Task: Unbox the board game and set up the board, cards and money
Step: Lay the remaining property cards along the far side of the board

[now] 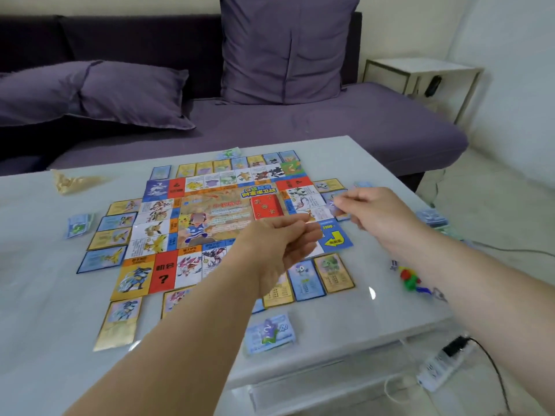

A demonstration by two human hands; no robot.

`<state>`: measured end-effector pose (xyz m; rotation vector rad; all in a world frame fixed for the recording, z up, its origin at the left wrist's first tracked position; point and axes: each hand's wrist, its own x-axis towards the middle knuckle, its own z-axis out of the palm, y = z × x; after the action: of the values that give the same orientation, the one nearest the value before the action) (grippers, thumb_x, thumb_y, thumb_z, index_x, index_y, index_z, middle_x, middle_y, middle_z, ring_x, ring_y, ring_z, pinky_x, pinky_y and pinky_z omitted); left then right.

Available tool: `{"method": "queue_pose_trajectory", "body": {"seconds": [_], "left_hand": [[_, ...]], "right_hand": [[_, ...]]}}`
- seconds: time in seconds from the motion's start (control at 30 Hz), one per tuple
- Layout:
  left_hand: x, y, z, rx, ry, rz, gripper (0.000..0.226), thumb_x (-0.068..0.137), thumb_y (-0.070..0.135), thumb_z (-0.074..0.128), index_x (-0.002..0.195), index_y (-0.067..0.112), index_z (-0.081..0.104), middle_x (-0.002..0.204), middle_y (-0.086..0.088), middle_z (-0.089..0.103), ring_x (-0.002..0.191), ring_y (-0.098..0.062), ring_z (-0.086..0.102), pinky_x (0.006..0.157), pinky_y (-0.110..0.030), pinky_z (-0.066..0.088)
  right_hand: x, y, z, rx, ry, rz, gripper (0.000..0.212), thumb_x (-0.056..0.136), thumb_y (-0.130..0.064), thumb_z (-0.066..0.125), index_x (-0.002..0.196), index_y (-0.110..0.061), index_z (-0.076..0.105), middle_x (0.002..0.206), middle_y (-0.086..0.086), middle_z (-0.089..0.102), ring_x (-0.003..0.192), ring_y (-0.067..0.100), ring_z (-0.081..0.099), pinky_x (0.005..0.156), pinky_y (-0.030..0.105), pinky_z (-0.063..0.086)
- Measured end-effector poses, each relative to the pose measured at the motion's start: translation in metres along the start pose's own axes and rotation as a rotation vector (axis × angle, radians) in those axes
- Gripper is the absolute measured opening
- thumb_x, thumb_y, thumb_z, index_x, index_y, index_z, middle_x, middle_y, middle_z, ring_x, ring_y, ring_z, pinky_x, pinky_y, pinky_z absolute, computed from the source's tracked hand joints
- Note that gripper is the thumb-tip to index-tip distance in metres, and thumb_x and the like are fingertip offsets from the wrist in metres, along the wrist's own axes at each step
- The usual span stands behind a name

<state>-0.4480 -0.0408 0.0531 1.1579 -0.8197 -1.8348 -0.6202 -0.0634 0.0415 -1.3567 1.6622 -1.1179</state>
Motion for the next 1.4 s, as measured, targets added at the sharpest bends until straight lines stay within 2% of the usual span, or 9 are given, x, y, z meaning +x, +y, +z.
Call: {"method": "queue_pose_trajectory", "body": {"seconds": [0.1,0.27,0.63,0.8,0.87,0.97,1.13,1.27,1.4], "left_hand": [[0.028,0.009,0.01,-0.136,0.011,-0.05,0.017,0.096,0.009,0.049,0.093,0.001,0.063,0.076,-0.01,0.069,0.063,-0.014,0.066,0.054,-0.022,0.058],[0.069,0.021,0.027,-0.257,-0.017,-0.107,0.028,0.096,-0.008,0.031,0.113,-0.006,0.053,0.096,-0.017,0.064,0.08,-0.023,0.065,0.054,-0.028,0.056],[0.111,0.029,0.03,0.012,-0.057,-0.035,0.027,0.098,-0.004,0.036,0.108,0.006,0.059,0.097,-0.012,0.071,0.078,-0.018,0.07,0.055,-0.021,0.057],[0.119,0.031,0.016,0.078,-0.039,0.0,0.016,0.097,0.003,0.045,0.103,0.007,0.06,0.088,-0.01,0.074,0.07,-0.013,0.07,0.054,-0.019,0.056],[0.122,0.033,0.011,0.087,-0.033,-0.004,0.015,0.096,0.003,0.047,0.102,0.005,0.06,0.085,-0.01,0.073,0.063,-0.011,0.069,0.052,-0.017,0.055],[0.126,0.039,-0.001,0.116,0.003,0.024,0.016,0.096,0.004,0.048,0.098,0.003,0.063,0.083,-0.011,0.072,0.061,-0.009,0.066,0.05,-0.015,0.053],[0.129,0.059,-0.038,0.21,0.037,0.087,0.016,0.095,0.004,0.049,0.093,0.009,0.063,0.085,-0.012,0.073,0.065,-0.009,0.066,0.05,-0.016,0.052],[0.136,0.08,-0.069,0.189,0.069,0.14,0.016,0.096,0.002,0.048,0.098,0.005,0.063,0.086,-0.011,0.072,0.065,-0.009,0.067,0.053,-0.016,0.054],[0.152,0.104,-0.11,0.01,0.183,0.193,0.018,0.099,0.003,0.041,0.1,0.002,0.059,0.079,-0.008,0.066,0.052,-0.005,0.062,0.046,-0.012,0.05]], "right_hand": [[0.048,0.015,-0.031,-0.146,0.137,-0.043,0.01,0.089,-0.008,0.061,0.09,-0.008,0.071,0.075,0.003,0.065,0.059,-0.003,0.055,0.051,0.005,0.036],[0.117,0.046,-0.06,-0.455,0.239,-0.029,0.016,0.085,-0.009,0.061,0.087,0.0,0.074,0.09,0.015,0.071,0.089,0.026,0.064,0.074,0.029,0.045],[0.157,0.081,-0.059,-0.658,0.253,0.016,0.016,0.082,-0.018,0.062,0.07,-0.022,0.072,0.082,0.003,0.07,0.088,0.031,0.063,0.078,0.04,0.052],[0.134,0.027,-0.033,-0.447,0.05,-0.149,0.017,0.09,-0.023,0.061,0.086,-0.014,0.074,0.087,0.002,0.072,0.083,0.021,0.066,0.069,0.03,0.05],[0.119,0.001,-0.009,-0.303,-0.167,-0.065,0.02,0.088,-0.035,0.062,0.082,-0.018,0.072,0.073,-0.009,0.066,0.068,0.009,0.057,0.057,0.021,0.041],[0.118,-0.016,0.024,-0.193,-0.339,0.024,0.023,0.08,-0.041,0.07,0.081,-0.018,0.073,0.066,-0.012,0.061,0.066,0.007,0.05,0.062,0.022,0.038],[0.134,-0.03,0.065,-0.135,-0.412,0.076,0.015,0.077,-0.03,0.076,0.084,-0.017,0.073,0.089,0.0,0.068,0.084,0.018,0.056,0.071,0.03,0.041],[0.152,-0.044,0.096,0.111,-0.412,0.116,0.007,0.086,-0.014,0.067,0.08,-0.01,0.068,0.072,0.0,0.064,0.055,0.009,0.052,0.051,0.017,0.038],[0.192,-0.056,0.14,-0.061,-0.18,-0.031,0.006,0.084,-0.019,0.07,0.081,-0.014,0.07,0.06,-0.008,0.063,0.045,0.007,0.037,0.048,0.02,0.029]]}}
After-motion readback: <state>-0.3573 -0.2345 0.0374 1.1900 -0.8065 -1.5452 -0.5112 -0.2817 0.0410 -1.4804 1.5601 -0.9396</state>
